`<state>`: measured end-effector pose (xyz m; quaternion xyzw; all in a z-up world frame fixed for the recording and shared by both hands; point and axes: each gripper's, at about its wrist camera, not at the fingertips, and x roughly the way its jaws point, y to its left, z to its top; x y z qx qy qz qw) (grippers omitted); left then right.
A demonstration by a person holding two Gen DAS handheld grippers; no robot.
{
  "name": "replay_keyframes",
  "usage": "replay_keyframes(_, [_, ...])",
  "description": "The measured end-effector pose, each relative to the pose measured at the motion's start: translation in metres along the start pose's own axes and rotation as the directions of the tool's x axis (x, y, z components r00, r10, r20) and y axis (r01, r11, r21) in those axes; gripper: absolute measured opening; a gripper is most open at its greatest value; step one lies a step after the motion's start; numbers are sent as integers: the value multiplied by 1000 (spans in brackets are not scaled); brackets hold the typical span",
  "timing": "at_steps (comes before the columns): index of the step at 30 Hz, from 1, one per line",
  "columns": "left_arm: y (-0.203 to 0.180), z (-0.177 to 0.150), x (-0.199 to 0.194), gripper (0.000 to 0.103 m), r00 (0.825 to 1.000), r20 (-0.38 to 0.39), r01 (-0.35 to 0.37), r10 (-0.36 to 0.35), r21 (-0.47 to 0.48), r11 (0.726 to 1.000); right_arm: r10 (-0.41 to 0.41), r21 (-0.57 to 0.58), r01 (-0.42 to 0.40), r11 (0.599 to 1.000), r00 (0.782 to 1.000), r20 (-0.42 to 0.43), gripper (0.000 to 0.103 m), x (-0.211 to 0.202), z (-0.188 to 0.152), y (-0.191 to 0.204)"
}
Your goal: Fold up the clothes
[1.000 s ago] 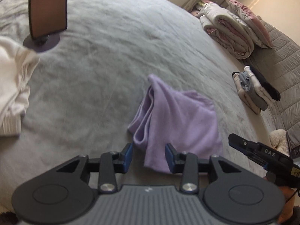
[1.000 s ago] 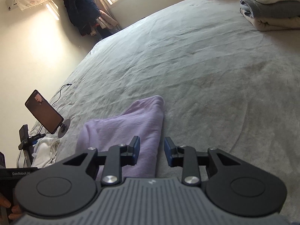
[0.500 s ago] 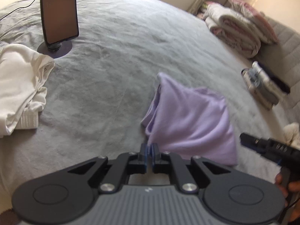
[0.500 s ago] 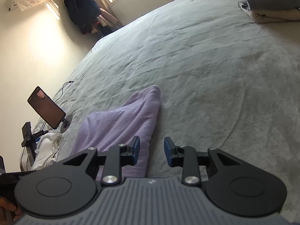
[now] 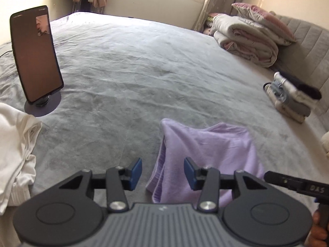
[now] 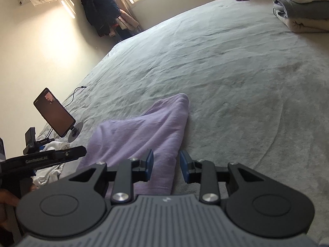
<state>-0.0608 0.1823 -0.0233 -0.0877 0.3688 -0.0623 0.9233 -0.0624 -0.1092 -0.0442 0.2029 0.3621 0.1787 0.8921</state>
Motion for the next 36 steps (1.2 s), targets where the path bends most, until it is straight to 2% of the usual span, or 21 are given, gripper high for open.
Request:
replay_keyframes(1, [-2, -1, 4, 28, 1000, -1, -12, 12, 11, 1000, -1, -5, 1, 1000, 1000, -2, 33, 1, -1, 0])
replay_keyframes(2, [-1, -3, 3, 1, 1000, 16, -7, 7, 3, 1000, -1, -8, 1, 1000, 1000, -4, 33, 2, -1, 0])
replay_keyframes(4, [0, -6, 0, 2, 999, 53, 6, -5, -15, 1000, 0, -8, 0, 1000, 1000, -5, 33, 4, -3, -2])
replay_keyframes(6, [2, -9, -6, 2, 994, 103, -21, 23, -17, 1000, 4, -4, -4, 1000, 1000, -3, 33, 5, -4, -4])
replay_keyframes(11, [3, -9, 3, 5, 996, 73, -45, 45, -2, 999, -3, -22, 3, 1000, 1000, 11, 34, 7, -6, -3])
replay_keyframes(12, [3, -7, 1, 11, 995, 91, -45, 46, -5, 999, -9, -31, 9, 999, 1000, 23, 34, 7, -5, -2])
replay_keyframes(14, [2, -2, -3, 20, 991, 133, -19, 20, -9, 1000, -21, -51, 24, 998, 999, 50, 34, 5, -4, 0])
replay_keyframes(16, [-1, 2, -5, 19, 985, 169, 20, -21, 6, 1000, -36, -78, 43, 996, 995, 94, 34, 4, -2, 4])
replay_keyframes(17, [-4, 4, -6, 17, 982, 183, 47, -51, 25, 999, -38, -99, 49, 994, 993, 110, 34, 5, -1, 7])
replay_keyframes(18, [-8, 6, -2, 9, 979, 184, 83, -92, 57, 995, -34, -132, 49, 990, 993, 116, 34, 9, -1, 11])
replay_keyframes(19, [-13, 7, 1, 6, 974, 181, 120, -135, 91, 989, -29, -165, 49, 985, 992, 123, 34, 13, 0, 15])
replay_keyframes(22, [-30, 6, 24, 4, 975, 139, 144, -174, 200, 969, -14, -262, 51, 964, 990, 141, 34, 25, 0, 27])
replay_keyframes(25, [-39, 0, 43, 4, 981, 139, 91, -134, 278, 956, -10, -375, 66, 925, 989, 148, 32, 39, 0, 40])
replay_keyframes(31, [-24, 0, 56, 4, 978, 187, 38, -89, 261, 965, -64, -524, 127, 842, 989, 136, 28, 75, 5, 50])
replay_keyframes(36, [-14, 4, 60, 4, 978, 196, 26, -69, 218, 976, -109, -558, 178, 810, 982, 155, 27, 90, 16, 49])
